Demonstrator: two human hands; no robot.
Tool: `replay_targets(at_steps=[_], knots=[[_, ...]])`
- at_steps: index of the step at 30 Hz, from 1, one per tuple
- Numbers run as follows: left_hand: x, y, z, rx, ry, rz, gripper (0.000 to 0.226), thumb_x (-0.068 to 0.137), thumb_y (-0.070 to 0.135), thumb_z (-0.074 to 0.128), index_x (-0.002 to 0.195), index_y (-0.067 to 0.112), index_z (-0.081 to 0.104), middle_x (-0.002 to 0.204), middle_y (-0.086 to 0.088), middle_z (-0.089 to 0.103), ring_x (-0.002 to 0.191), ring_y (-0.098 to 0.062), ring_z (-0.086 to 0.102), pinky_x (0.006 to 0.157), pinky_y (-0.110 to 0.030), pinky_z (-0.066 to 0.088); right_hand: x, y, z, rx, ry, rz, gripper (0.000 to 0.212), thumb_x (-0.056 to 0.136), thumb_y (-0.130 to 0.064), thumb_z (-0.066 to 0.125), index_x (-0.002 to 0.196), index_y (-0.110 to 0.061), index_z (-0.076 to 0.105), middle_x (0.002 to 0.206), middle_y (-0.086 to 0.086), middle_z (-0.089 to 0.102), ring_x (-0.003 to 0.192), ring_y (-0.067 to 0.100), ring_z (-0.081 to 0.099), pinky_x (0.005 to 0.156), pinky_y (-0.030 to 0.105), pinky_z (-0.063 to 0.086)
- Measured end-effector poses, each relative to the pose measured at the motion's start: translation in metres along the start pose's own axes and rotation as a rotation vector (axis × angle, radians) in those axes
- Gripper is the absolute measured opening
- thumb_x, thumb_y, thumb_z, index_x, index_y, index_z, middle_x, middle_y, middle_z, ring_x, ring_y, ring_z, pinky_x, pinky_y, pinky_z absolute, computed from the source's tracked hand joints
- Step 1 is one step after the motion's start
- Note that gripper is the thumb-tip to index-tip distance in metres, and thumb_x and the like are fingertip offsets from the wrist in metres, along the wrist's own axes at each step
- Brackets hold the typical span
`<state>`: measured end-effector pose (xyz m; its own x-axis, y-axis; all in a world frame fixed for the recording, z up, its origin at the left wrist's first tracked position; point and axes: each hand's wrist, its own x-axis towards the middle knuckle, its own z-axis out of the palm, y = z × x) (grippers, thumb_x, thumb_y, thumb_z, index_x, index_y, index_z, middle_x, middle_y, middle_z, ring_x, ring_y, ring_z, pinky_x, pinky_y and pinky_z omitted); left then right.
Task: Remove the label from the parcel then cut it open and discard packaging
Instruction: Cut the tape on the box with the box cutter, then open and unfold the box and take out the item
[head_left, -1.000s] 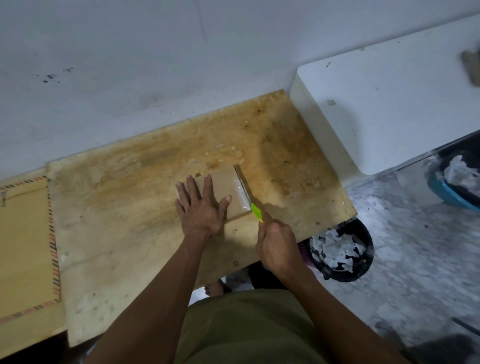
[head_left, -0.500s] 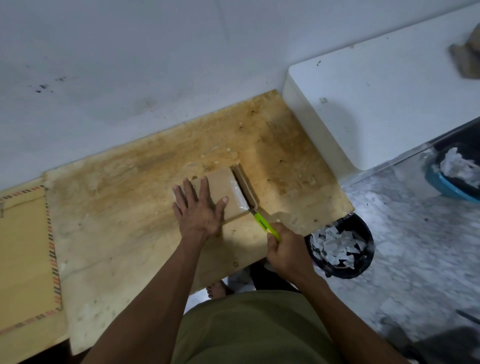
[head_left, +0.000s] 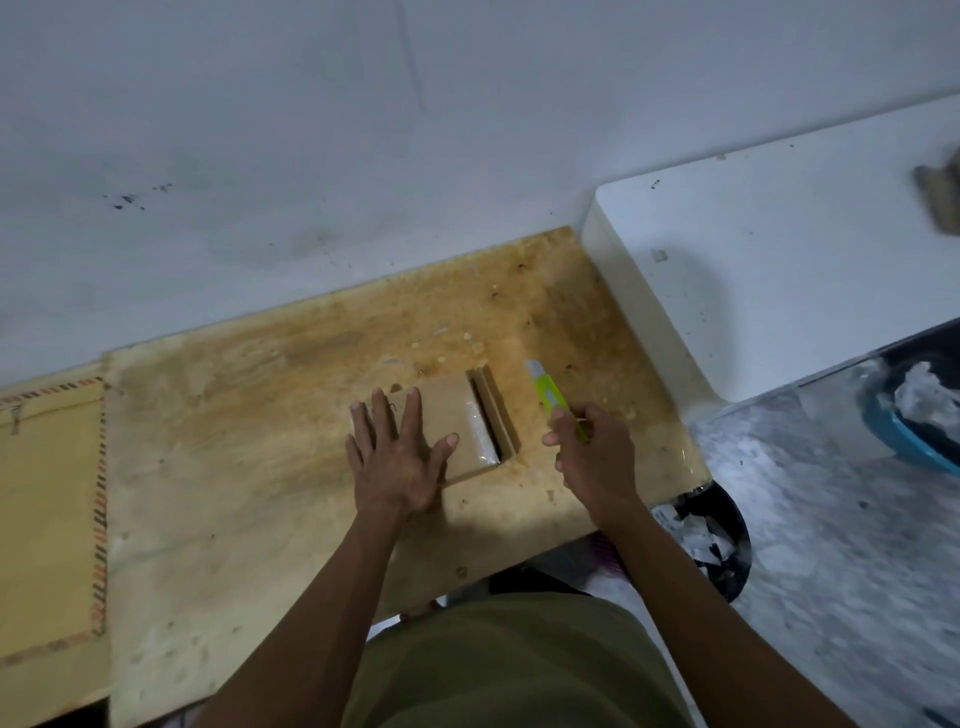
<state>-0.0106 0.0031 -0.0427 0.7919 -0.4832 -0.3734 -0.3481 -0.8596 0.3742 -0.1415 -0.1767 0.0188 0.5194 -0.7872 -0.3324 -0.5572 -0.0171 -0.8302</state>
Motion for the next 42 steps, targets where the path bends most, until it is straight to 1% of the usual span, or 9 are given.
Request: replay_targets(at_steps=[7,11,13,17,24,31,36,39,42], knots=[[0.000,0.000,0.000,0.007,0.018,0.001,0.090,0.082,0.084,0.014,0.157,0.039,-0.007,0.164,-0.006,-0.024,0.147,-0.031,-0.032,0.120,-0.055,-0.005,0.050,0.009,0.012,-0.121,-0.120,-0.027,0.023,0.096,-0.017,0.045,0.092,-0.023,0.068,0.088,-0.006,0.074,0.067,0.021,0.064,0.066,0.046,0.058],[0.000,0.001,0.000,0.010,0.033,-0.012,0.091,0.079,0.085,0.010,0.157,0.040,-0.005,0.165,-0.005,-0.022,0.148,-0.029,-0.031,0.121,-0.055,-0.003,0.065,0.012,0.015,-0.078,-0.257,-0.031,0.034,0.099,-0.003,0.042,0.126,-0.015,0.059,0.108,-0.009,0.069,0.074,-0.001,0.063,0.066,0.018,0.049],[-0.001,0.002,0.000,0.017,0.032,-0.020,0.090,0.079,0.084,0.011,0.157,0.041,-0.005,0.165,-0.004,-0.022,0.148,-0.028,-0.031,0.121,-0.055,-0.003,0.072,0.014,0.019,-0.095,-0.260,-0.047,0.041,0.098,-0.002,0.044,0.135,-0.017,0.053,0.117,-0.005,0.062,0.086,-0.004,0.060,0.074,0.013,0.047],[0.000,0.001,0.001,0.025,0.041,-0.030,0.088,0.081,0.084,0.013,0.157,0.042,-0.002,0.165,-0.003,-0.021,0.149,-0.028,-0.029,0.121,-0.056,0.000,0.089,0.024,0.033,-0.211,-0.147,-0.145,0.051,0.094,0.000,0.048,0.143,-0.016,0.048,0.127,0.015,0.045,0.118,0.029,0.051,0.106,0.041,0.044],[0.001,-0.001,0.004,0.012,0.064,-0.024,0.086,0.083,0.082,0.019,0.157,0.042,0.000,0.166,-0.003,-0.019,0.149,-0.027,-0.027,0.121,-0.057,0.003,0.104,0.052,0.051,-0.355,-0.044,-0.243,0.045,0.084,0.000,0.065,0.126,-0.014,0.065,0.111,0.017,0.059,0.113,0.040,0.054,0.096,0.048,0.049],[0.001,0.000,0.003,0.015,0.057,-0.032,0.085,0.084,0.082,0.019,0.156,0.044,-0.003,0.165,-0.002,-0.020,0.149,-0.026,-0.029,0.121,-0.057,0.003,0.105,0.062,0.041,-0.808,-0.016,-0.320,0.028,0.091,-0.030,0.063,0.119,-0.029,0.067,0.120,0.008,0.057,0.118,0.033,0.047,0.091,0.047,0.042],[0.000,0.001,-0.001,-0.006,0.042,-0.038,0.087,0.080,0.084,0.016,0.155,0.045,-0.003,0.165,-0.002,-0.021,0.148,-0.026,-0.030,0.122,-0.057,0.002,0.094,0.045,0.042,-0.634,-0.038,-0.320,0.033,0.091,-0.024,0.063,0.124,-0.020,0.065,0.120,0.010,0.057,0.120,0.033,0.048,0.097,0.047,0.043],[0.000,0.002,-0.002,-0.052,0.061,-0.033,0.084,0.084,0.083,0.023,0.155,0.047,-0.005,0.165,0.000,-0.022,0.149,-0.024,-0.029,0.122,-0.056,0.001,0.064,0.026,0.048,-0.421,-0.122,-0.492,0.031,0.093,-0.017,0.060,0.123,-0.014,0.065,0.116,0.008,0.062,0.111,0.026,0.054,0.093,0.034,0.045],[-0.006,0.003,-0.004,-0.134,0.166,-0.009,0.081,0.091,0.073,0.038,0.157,0.043,0.001,0.166,0.000,-0.019,0.151,-0.021,-0.024,0.121,-0.049,-0.008,0.030,0.019,0.059,-0.434,-0.268,-0.677,0.035,0.096,-0.024,0.049,0.128,-0.015,0.062,0.119,0.004,0.063,0.106,0.023,0.057,0.091,0.035,0.048]])
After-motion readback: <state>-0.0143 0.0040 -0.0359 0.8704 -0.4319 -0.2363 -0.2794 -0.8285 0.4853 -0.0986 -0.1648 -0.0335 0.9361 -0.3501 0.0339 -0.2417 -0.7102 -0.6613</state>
